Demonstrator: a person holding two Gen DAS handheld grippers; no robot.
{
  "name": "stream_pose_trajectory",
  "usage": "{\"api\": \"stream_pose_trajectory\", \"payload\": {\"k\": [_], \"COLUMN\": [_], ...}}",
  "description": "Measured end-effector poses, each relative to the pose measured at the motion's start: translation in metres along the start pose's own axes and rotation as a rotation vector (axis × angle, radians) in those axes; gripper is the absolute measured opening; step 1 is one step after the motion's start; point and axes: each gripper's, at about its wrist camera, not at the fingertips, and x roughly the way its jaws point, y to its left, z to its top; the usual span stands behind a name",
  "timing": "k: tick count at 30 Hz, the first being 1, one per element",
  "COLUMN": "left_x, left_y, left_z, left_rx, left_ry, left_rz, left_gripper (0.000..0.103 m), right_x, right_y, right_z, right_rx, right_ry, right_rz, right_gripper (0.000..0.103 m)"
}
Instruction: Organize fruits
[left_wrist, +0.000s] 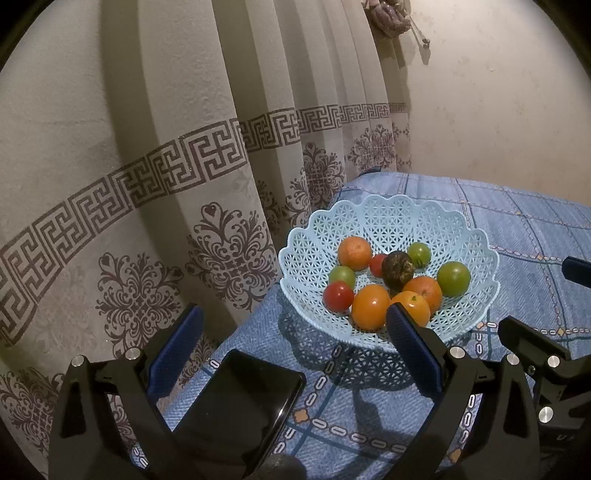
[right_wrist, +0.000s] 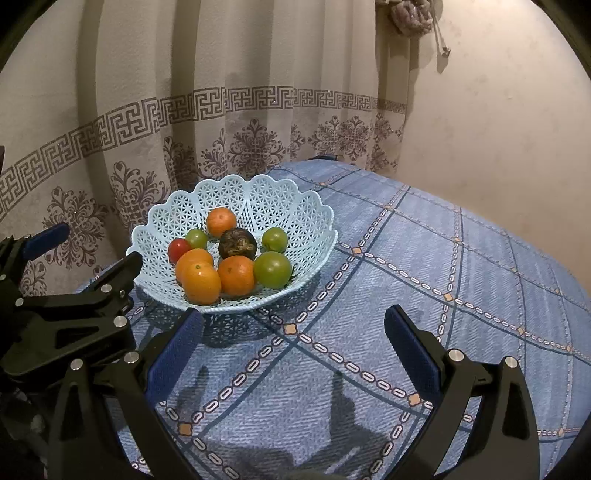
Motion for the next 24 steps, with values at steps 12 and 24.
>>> {"api": "stream_pose_trajectory", "payload": {"k": [12, 24], "left_x": [0.0018, -0.0058], "left_y": [0.0003, -0.0011], "left_z": [-0.0014, 0.0007], "left_rx": [0.003, 0.000], "left_ry": [0.002, -0.007], "left_rz": [-0.004, -0.010], "left_gripper": [0.100, 0.100], "right_x": [0.0001, 0.0000], "right_y": [0.0021, 0.0015], "right_z": [-0.0014, 0.0009], "right_rx": [-0.016, -0.009], "right_ry": [-0.009, 0.009], "right_rz": [-0.012, -0.032], "right_gripper": [0.098, 0.098]}}
